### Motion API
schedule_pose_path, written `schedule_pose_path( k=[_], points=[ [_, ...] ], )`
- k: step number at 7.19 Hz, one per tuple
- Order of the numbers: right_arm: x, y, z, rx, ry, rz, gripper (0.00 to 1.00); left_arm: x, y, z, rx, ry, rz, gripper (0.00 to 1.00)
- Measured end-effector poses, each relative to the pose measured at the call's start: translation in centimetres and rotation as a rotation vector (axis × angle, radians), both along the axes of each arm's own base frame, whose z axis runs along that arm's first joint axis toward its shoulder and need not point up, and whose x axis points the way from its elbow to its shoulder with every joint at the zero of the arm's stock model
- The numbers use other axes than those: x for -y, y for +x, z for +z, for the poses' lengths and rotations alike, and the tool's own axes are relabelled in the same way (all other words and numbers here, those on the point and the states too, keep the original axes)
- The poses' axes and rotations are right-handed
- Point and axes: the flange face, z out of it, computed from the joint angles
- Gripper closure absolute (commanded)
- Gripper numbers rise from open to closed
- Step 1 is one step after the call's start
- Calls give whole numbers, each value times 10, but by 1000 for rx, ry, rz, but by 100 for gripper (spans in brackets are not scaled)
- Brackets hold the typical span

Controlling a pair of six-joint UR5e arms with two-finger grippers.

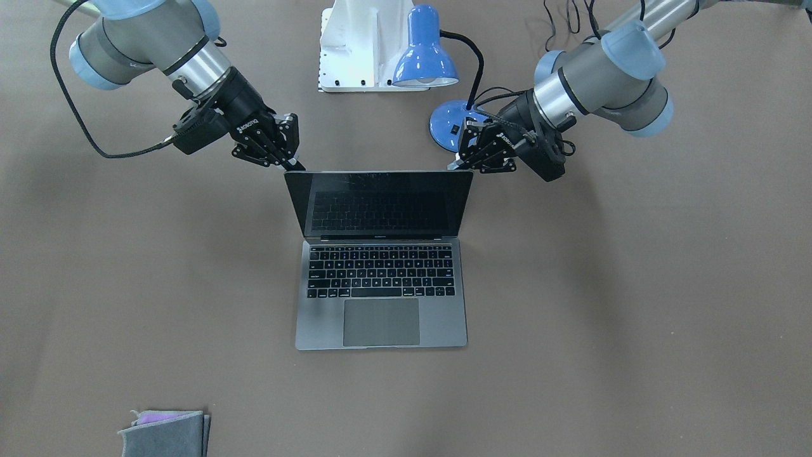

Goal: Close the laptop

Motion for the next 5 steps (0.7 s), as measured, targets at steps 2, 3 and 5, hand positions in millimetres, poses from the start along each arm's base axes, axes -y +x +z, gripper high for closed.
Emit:
schedule_pose_path(
  k=[2, 3, 5],
  points=[
    [16, -1, -9, -25, -16, 19, 100, 16, -5, 1, 6, -7, -28, 100],
    [23, -3, -8, -36, -22, 25, 100, 27, -4, -2, 8, -11, -40, 100],
    [40, -8, -2, -57, -34, 43, 100, 47, -1, -2, 17, -23, -71, 100]
  ],
)
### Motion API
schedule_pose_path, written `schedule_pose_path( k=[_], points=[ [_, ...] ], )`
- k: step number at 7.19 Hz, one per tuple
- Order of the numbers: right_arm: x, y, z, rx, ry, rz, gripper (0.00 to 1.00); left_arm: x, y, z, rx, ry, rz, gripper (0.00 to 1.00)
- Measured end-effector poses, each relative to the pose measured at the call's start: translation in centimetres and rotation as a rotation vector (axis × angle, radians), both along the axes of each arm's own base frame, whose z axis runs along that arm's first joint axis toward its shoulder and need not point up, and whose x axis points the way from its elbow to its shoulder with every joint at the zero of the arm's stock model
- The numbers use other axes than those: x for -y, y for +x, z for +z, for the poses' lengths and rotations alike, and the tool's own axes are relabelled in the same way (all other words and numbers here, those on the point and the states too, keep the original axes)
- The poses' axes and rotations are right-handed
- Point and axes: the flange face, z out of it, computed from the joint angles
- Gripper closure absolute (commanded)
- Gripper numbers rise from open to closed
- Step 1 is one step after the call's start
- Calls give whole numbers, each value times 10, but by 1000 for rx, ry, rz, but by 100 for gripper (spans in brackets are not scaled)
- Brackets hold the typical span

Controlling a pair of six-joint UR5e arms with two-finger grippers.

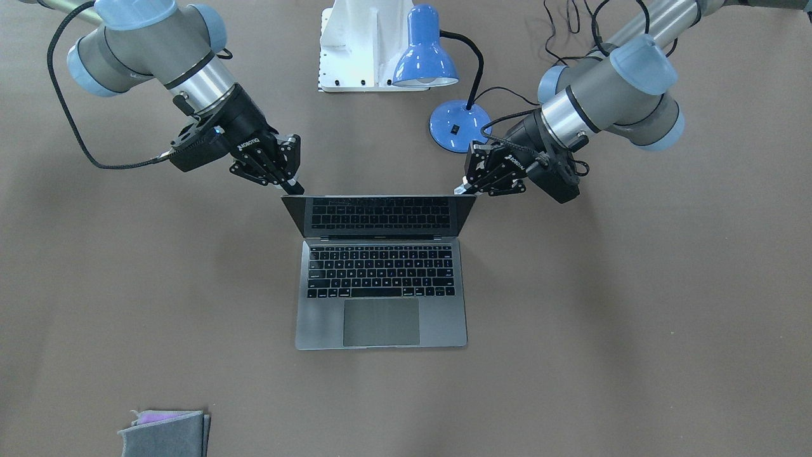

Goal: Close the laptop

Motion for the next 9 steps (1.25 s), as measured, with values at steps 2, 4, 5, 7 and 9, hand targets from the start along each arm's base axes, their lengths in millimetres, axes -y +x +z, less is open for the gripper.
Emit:
schedule_pose_path(
  k=[2, 4, 5, 7, 9],
  points=[
    [19, -4, 3, -14, -12, 20, 100, 12, 3, 0, 7, -4, -44, 100],
    [37, -14, 4, -29, -27, 34, 100, 27, 13, 2, 23, -15, -79, 100],
    [46, -19, 8, -41, -35, 39, 100, 37, 21, 4, 35, -21, -98, 100],
    [68, -35, 10, -63, -53, 51, 100, 53, 32, 12, 61, -34, -145, 100],
    [92, -55, 16, -97, -76, 70, 100, 72, 48, 22, 95, -54, -185, 100]
  ],
)
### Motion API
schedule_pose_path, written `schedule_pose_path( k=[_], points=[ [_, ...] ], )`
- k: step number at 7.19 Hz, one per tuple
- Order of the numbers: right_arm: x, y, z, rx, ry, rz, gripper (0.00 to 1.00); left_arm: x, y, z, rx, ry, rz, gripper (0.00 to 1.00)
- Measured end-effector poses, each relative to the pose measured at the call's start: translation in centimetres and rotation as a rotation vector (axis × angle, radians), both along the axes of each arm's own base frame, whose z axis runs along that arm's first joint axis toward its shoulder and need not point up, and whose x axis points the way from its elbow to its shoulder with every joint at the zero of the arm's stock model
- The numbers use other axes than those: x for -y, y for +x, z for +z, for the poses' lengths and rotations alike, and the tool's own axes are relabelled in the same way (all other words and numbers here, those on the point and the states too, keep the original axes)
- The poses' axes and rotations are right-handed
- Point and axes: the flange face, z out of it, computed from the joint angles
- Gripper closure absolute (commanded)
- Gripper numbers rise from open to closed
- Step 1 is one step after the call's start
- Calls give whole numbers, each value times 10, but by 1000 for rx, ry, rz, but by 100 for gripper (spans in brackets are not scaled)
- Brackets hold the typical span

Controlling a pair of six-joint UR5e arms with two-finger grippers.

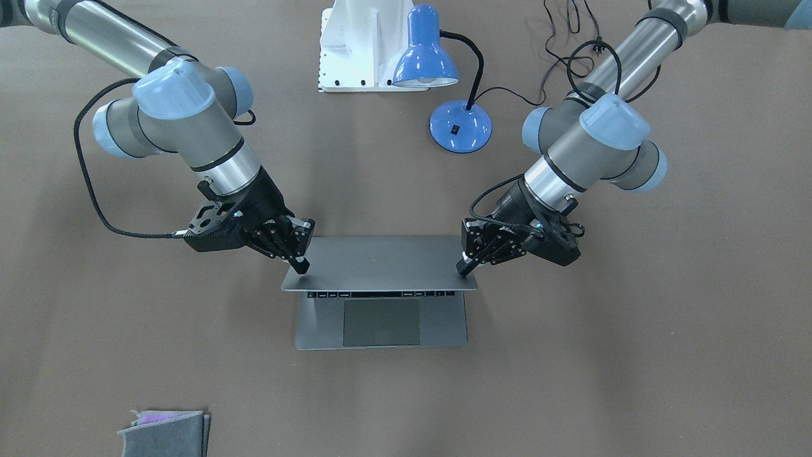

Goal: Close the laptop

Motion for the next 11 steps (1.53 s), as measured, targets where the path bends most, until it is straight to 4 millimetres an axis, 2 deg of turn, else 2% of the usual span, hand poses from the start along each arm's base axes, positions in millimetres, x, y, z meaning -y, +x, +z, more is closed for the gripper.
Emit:
schedule_pose_path(
  k=[3, 5, 7, 9, 10, 11],
  points=[
    [38, -30, 29, -91, -39, 65, 100, 27, 21, 30, 89, -19, -67, 100],
    [49, -43, 39, -129, -44, 94, 100, 30, 30, 37, 131, -27, -92, 100],
    [52, -40, 32, -122, -38, 93, 100, 26, 28, 20, 114, -11, -94, 100],
    [54, -20, 25, -100, -51, 48, 100, 18, 17, -6, 102, -23, -41, 100],
    [50, -2, 32, -123, -54, 16, 100, 13, 5, -25, 111, -53, 1, 36],
    [43, 20, 43, -174, -39, -16, 56, 6, -8, -41, 124, -81, 31, 2]
  ],
)
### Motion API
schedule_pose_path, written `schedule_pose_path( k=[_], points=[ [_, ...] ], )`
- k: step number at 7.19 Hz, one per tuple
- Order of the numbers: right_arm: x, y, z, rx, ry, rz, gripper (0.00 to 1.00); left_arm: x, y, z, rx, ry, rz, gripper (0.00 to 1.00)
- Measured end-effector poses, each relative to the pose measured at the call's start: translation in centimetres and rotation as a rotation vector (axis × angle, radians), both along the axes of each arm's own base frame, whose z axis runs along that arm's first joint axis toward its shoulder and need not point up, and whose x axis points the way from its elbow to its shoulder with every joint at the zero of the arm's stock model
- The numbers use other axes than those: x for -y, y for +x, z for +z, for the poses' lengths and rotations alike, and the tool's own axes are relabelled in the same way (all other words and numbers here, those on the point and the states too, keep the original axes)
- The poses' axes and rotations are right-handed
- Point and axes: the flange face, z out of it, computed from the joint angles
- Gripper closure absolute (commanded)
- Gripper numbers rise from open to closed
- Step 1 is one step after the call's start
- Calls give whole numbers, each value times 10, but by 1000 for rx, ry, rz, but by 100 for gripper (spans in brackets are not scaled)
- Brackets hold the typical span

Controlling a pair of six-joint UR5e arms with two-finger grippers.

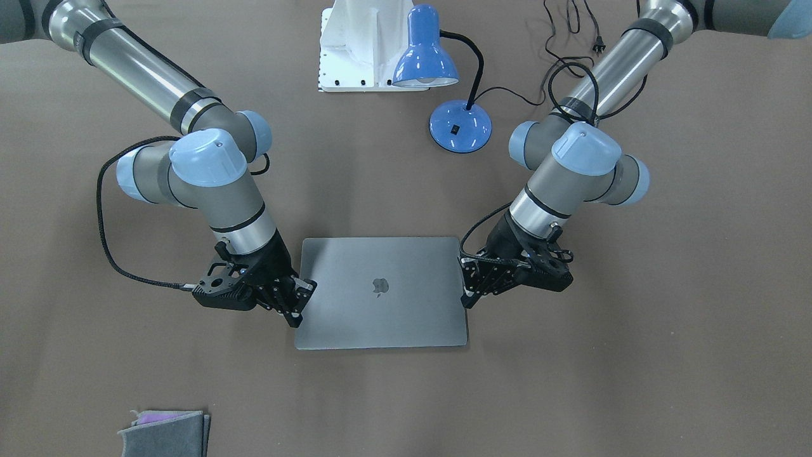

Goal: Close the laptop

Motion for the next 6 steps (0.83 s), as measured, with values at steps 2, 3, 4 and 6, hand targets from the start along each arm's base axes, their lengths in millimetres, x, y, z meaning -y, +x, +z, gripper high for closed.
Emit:
schedule_pose_path(
  k=[2, 3, 4, 6],
  points=[
    [-5, 50, 27, -129, 44, -66, 0, -13, -32, 3, 47, 34, 8, 1],
    [-3, 70, 40, -169, 60, -95, 0, -17, -51, 21, 86, 78, 32, 1],
    [0, 90, 57, -200, 69, -126, 0, -11, -80, 40, 127, 106, 65, 1],
    [-1, 161, 115, -258, 96, -220, 0, -1, -161, 91, 238, 134, 121, 1]
  ],
)
